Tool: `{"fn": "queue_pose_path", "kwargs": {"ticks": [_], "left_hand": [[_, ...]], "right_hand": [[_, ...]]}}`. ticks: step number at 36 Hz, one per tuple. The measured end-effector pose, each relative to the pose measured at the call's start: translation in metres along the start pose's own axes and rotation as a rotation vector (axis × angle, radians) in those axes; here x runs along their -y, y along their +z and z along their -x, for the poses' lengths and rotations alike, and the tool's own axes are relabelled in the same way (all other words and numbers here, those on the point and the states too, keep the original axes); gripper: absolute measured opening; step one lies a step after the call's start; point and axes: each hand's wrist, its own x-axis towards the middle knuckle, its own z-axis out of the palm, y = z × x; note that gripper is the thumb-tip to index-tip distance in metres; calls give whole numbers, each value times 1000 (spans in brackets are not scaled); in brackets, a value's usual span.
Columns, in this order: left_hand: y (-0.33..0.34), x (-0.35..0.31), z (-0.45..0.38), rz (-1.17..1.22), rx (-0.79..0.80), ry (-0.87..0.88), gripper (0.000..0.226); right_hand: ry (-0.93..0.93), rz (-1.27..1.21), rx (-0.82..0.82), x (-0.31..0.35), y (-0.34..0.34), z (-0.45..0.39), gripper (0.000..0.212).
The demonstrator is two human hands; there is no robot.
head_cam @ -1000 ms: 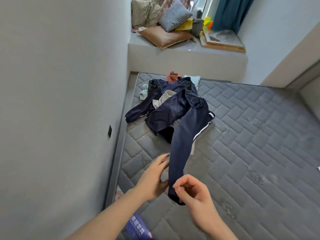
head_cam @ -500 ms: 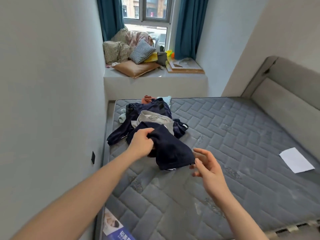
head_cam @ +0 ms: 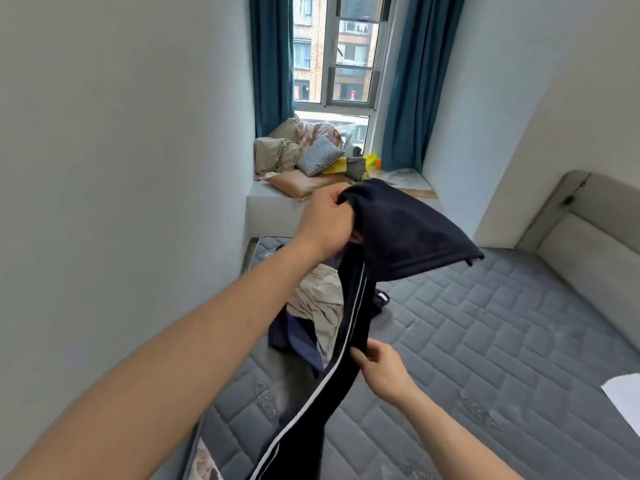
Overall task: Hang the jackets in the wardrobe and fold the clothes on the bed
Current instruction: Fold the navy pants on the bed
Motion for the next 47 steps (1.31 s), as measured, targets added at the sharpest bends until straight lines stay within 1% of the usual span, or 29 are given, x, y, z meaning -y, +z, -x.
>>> {"fn": "queue_pose_path", "kwargs": {"ticks": [3,5,6,7,8,10,11,12,13,15,16,17,19,21,22,25,27,28,30,31,32,34,35,36,39,40,41,44,47], "left_hand": [[-19,6,-13,-108,-131,-61,32],[-38,19,-15,-283,-220,-152,29],[-51,26,-14,-402,-230,-210,23],[-65,32,-11,-511,-215,-277,21],[-76,37,-6,-606,-192,-351,30],[-94,48,11,-753,-127,-481,58],[-99,52,22,-819,-92,-517,64],[-101,54,37,-856,-53,-539,63],[-101,58,51,-844,-10,-557,57],[-94,64,83,-704,108,-627,37],[-87,65,100,-625,178,-665,31],[-79,67,115,-556,245,-697,29],[-59,75,145,-482,374,-751,32],[-36,88,168,-482,505,-787,42],[-26,96,177,-479,559,-805,51],[2,118,194,-470,646,-878,82],[18,129,196,-451,625,-915,100],[25,133,196,-424,586,-931,107],[36,139,192,-365,450,-947,116],[39,141,190,-351,349,-922,116],[39,144,187,-340,224,-865,111],[32,151,182,-304,-38,-755,89],[25,152,180,-287,-117,-741,76],[18,152,178,-293,-145,-738,64],[-11,153,175,-406,-64,-691,24],[-21,154,176,-460,-34,-665,15],[-32,156,178,-536,-15,-640,12],[-65,168,189,-763,17,-624,16],[-92,171,200,-754,-3,-723,18]], "right_hand": [[11,-79,121,1,-21,2,23],[-21,-138,177,10,-32,5,28],[-50,-149,181,17,-35,6,29],[-79,-166,181,26,-37,5,30],[-110,-186,184,36,-40,5,31],[-151,-260,192,53,-48,3,31],[-158,-302,193,61,-51,1,30],[-160,-341,197,68,-53,-2,28],[-154,-386,204,73,-55,-5,27],[-116,-475,207,81,-55,-12,26],[-86,-508,201,84,-55,-16,25],[-54,-536,195,85,-54,-19,24],[-3,-578,198,87,-50,-24,22],[23,-599,201,89,-44,-23,20],[27,-608,199,90,-40,-23,20],[25,-641,184,98,-30,-18,20],[18,-657,178,105,-25,-15,21],[10,-665,175,110,-24,-13,21],[-15,-672,163,120,-21,-10,22],[-27,-677,153,125,-20,-8,22],[-37,-687,142,130,-20,-6,22],[-52,-709,116,138,-22,-3,22],[-62,-719,101,141,-24,-2,22],[-74,-727,87,142,-27,0,21],[-120,-720,50,143,-36,1,21],[-132,-705,34,142,-39,1,21],[-136,-690,18,141,-42,0,21],[-103,-645,10,135,-49,-2,19],[-75,-564,85,125,-47,0,18]]}}
